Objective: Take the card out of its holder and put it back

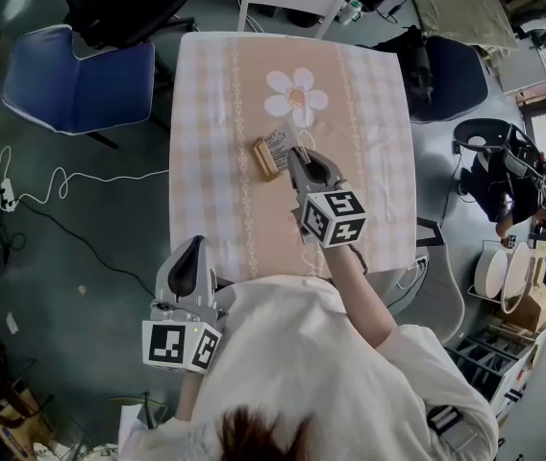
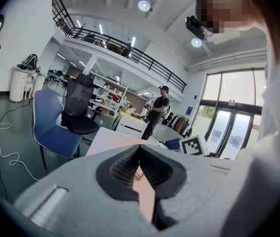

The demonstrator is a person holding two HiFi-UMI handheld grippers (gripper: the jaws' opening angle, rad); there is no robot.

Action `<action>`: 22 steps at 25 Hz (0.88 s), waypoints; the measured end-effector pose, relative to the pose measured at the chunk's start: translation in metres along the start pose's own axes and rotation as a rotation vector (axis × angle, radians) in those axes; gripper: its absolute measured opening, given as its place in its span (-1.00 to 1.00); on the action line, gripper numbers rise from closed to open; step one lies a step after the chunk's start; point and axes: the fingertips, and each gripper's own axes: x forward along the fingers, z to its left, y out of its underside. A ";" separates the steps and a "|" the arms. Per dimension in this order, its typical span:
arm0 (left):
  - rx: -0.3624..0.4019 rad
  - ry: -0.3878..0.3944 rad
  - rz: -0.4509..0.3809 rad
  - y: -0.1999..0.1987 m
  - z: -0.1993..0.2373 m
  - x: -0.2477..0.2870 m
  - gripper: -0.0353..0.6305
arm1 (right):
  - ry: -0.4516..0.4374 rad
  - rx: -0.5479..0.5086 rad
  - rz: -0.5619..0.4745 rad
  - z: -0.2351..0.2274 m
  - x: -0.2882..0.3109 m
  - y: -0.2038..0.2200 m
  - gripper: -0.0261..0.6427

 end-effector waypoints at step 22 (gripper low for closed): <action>-0.002 -0.003 0.023 0.003 0.001 0.006 -0.89 | -0.011 -0.040 0.060 0.004 0.017 0.020 -0.88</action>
